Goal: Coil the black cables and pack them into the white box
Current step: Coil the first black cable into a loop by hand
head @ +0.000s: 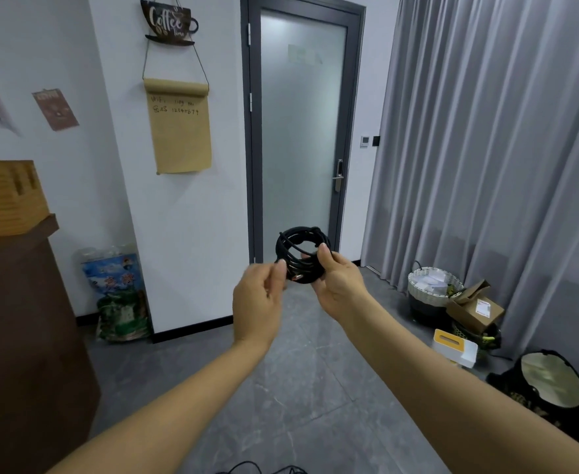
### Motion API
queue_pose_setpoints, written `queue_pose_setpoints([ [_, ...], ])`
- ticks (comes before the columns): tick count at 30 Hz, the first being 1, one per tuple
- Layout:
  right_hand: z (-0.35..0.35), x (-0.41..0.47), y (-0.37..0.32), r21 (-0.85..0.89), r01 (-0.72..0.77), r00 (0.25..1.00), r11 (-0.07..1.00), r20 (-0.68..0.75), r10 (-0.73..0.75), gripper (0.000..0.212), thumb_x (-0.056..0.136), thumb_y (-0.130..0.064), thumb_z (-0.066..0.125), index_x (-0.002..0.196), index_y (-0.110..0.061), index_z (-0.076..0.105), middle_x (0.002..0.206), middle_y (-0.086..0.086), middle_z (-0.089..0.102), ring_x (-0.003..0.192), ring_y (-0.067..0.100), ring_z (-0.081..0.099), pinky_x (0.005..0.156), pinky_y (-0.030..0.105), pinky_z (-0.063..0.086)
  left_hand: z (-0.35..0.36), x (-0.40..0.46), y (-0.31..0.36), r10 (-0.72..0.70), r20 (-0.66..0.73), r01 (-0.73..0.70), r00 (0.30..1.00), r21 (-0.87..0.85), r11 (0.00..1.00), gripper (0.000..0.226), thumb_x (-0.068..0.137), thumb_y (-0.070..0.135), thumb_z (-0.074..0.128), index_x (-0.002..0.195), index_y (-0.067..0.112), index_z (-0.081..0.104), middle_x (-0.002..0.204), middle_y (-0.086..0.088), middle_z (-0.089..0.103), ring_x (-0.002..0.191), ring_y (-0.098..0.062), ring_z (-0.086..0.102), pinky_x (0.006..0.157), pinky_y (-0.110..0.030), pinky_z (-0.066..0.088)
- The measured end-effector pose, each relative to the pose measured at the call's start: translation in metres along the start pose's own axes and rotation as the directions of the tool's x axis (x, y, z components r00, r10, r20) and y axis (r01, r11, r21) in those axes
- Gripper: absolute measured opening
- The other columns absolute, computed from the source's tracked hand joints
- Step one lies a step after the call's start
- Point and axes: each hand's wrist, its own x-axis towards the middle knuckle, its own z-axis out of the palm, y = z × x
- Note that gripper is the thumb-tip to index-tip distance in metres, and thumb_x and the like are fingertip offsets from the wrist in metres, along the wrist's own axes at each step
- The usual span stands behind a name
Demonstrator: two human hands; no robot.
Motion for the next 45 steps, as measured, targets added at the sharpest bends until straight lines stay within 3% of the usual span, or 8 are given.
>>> queue_pose_setpoints([
  [3,-0.001,-0.001,0.002,-0.058,0.007,0.999,0.998,0.04,-0.004,0.022,0.098,-0.011,0.044,0.082,-0.001,0.056,0.081,0.013,0.064,0.075,0.019,0.065,0.086,0.035,0.052,-0.008,0.019,0.013,-0.566,0.147,0.583,0.811,-0.268,0.767,0.042,0.084,0.059,0.053,0.084,0.017,0.052,0.088,-0.001,0.057,0.091,-0.021,0.059,0.093,-0.041,0.05],
  [6,-0.008,-0.001,0.016,-0.112,-0.028,0.996,0.993,0.078,0.037,0.02,0.097,-0.011,0.045,0.085,0.001,0.056,0.085,0.016,0.062,0.08,0.024,0.063,0.083,0.033,0.053,-0.013,0.032,0.015,-0.673,0.468,0.817,0.573,-0.394,0.421,0.039,0.083,0.049,0.063,0.087,0.011,0.061,0.086,-0.004,0.062,0.089,-0.02,0.059,0.086,-0.033,0.048],
  [10,-0.021,0.0,0.03,-0.234,-0.092,0.99,0.968,0.083,0.115,0.021,0.098,-0.014,0.046,0.094,0.001,0.06,0.091,0.014,0.066,0.085,0.023,0.065,0.077,0.028,0.054,-0.01,0.026,-0.01,-0.66,0.463,0.803,0.592,-0.407,0.435,0.015,0.084,0.014,0.068,0.091,0.002,0.063,0.087,-0.011,0.068,0.081,-0.021,0.065,0.077,-0.032,0.055],
  [17,-0.056,0.016,0.088,-0.569,-0.24,0.969,0.787,-0.097,0.225,0.015,0.094,-0.015,0.054,0.085,-0.007,0.061,0.087,0.01,0.061,0.083,0.019,0.057,0.088,0.033,0.05,0.0,-0.015,-0.075,-0.74,0.31,0.794,0.597,-0.358,0.49,0.009,0.084,-0.002,0.064,0.082,0.006,0.06,0.082,-0.011,0.063,0.074,-0.02,0.062,0.062,-0.025,0.056],
  [23,-0.099,0.029,0.178,-0.602,-0.386,0.92,0.699,-0.192,0.342,0.013,0.092,-0.008,0.058,0.101,0.0,0.056,0.093,0.015,0.06,0.074,0.016,0.058,0.066,0.021,0.05,0.009,-0.075,-0.157,-0.875,0.23,0.871,0.426,-0.367,0.328,0.022,0.084,-0.003,0.065,0.105,0.0,0.06,0.094,-0.013,0.065,0.093,-0.026,0.062,0.083,-0.033,0.05],
  [28,-0.143,0.025,0.282,-0.661,-0.509,0.836,0.552,-0.225,0.501,0.007,0.091,-0.004,0.057,0.097,-0.002,0.056,0.093,0.016,0.06,0.072,0.018,0.058,0.068,0.025,0.05,0.003,-0.154,-0.242,-0.963,0.108,0.918,0.246,-0.346,0.195,0.037,0.083,-0.002,0.066,0.119,-0.004,0.057,0.103,-0.016,0.065,0.089,-0.026,0.063,0.076,-0.033,0.052],
  [33,-0.185,0.012,0.406,-0.731,-0.546,0.756,0.41,-0.218,0.618,0.001,0.09,-0.008,0.06,0.089,-0.008,0.06,0.094,0.012,0.063,0.09,0.026,0.062,0.093,0.042,0.051,-0.016,-0.242,-0.327,-0.991,0.016,0.915,0.131,-0.388,0.114,0.027,0.083,-0.001,0.067,0.109,-0.001,0.062,0.092,-0.009,0.066,0.092,-0.025,0.062,0.086,-0.032,0.049],
  [45,-0.292,-0.074,0.754,-0.838,-0.525,0.526,0.148,-0.184,0.83,0.022,0.09,-0.002,0.057,0.109,0.007,0.061,0.086,0.015,0.059,0.073,0.023,0.055,0.079,0.037,0.054,-0.089,-0.523,-0.577,-0.955,-0.269,0.896,-0.124,-0.444,0.008,0.039,0.08,0.005,0.072,0.114,-0.005,0.055,0.114,-0.022,0.063,0.093,-0.03,0.064,0.076,-0.034,0.053],
])
